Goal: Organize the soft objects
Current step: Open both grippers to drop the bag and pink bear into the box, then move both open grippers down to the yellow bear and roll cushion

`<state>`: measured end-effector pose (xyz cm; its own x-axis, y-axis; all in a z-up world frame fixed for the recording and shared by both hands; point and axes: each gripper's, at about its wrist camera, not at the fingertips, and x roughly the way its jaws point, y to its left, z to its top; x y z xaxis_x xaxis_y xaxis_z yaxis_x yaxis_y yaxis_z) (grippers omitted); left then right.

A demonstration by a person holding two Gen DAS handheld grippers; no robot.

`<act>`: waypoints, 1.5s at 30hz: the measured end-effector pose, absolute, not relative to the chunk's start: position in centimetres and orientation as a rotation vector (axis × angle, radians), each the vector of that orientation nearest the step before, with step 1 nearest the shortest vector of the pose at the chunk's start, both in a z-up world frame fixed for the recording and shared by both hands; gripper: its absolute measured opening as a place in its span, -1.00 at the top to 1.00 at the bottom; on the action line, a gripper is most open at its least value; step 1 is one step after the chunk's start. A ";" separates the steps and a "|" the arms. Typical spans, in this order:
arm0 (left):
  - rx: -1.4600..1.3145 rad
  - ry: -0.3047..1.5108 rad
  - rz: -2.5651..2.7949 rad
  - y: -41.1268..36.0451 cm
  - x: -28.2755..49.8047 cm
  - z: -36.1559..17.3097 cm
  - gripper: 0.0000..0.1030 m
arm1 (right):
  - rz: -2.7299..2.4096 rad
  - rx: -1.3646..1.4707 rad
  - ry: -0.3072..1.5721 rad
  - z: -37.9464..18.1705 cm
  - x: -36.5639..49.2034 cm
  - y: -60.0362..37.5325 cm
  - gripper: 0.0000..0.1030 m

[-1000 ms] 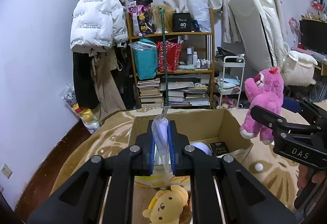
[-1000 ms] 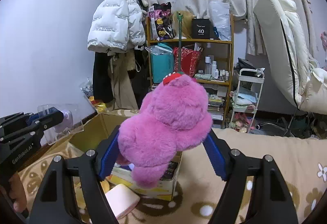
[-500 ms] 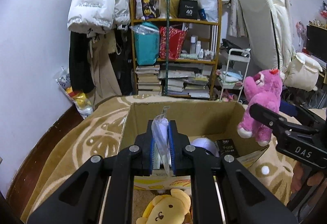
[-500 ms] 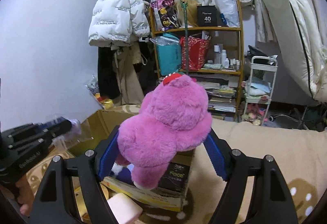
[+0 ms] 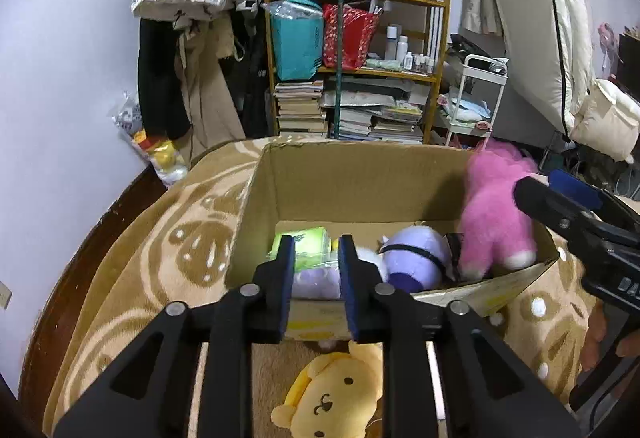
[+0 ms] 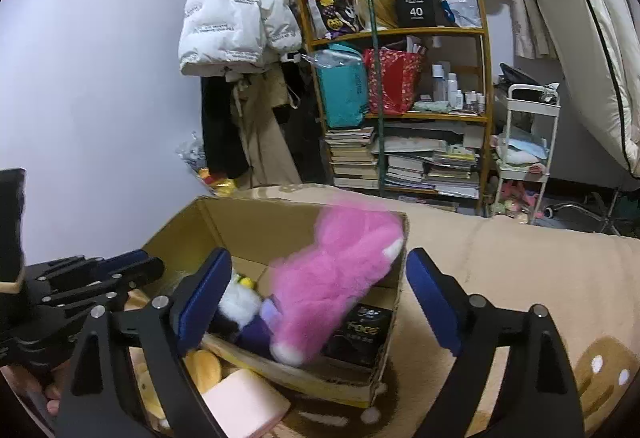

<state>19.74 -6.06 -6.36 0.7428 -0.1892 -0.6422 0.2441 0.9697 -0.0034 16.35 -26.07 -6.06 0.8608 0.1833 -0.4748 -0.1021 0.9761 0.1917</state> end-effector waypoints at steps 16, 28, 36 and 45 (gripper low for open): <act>0.063 0.671 -0.209 -3.7 15.8 -3.8 -0.62 | 0.131 0.178 0.525 -4.5 12.4 -24.9 -1.00; 0.052 0.703 -0.198 -2.0 10.9 -2.7 -0.89 | 0.132 0.170 0.525 -3.2 7.9 -23.6 -1.00; 0.089 0.723 -0.175 -1.6 8.4 -2.9 -0.90 | 0.115 0.152 0.527 -2.8 5.7 -22.5 -1.00; 0.096 0.766 -0.169 -1.4 8.1 -3.6 -0.90 | 0.133 0.112 0.567 -3.7 5.0 -21.3 -1.00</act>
<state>8.06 -1.41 -3.60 0.7079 -0.1167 -0.6966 0.1867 0.9821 0.0251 4.98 -21.32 -3.70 0.8353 0.1565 -0.5270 -0.0948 0.9853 0.1424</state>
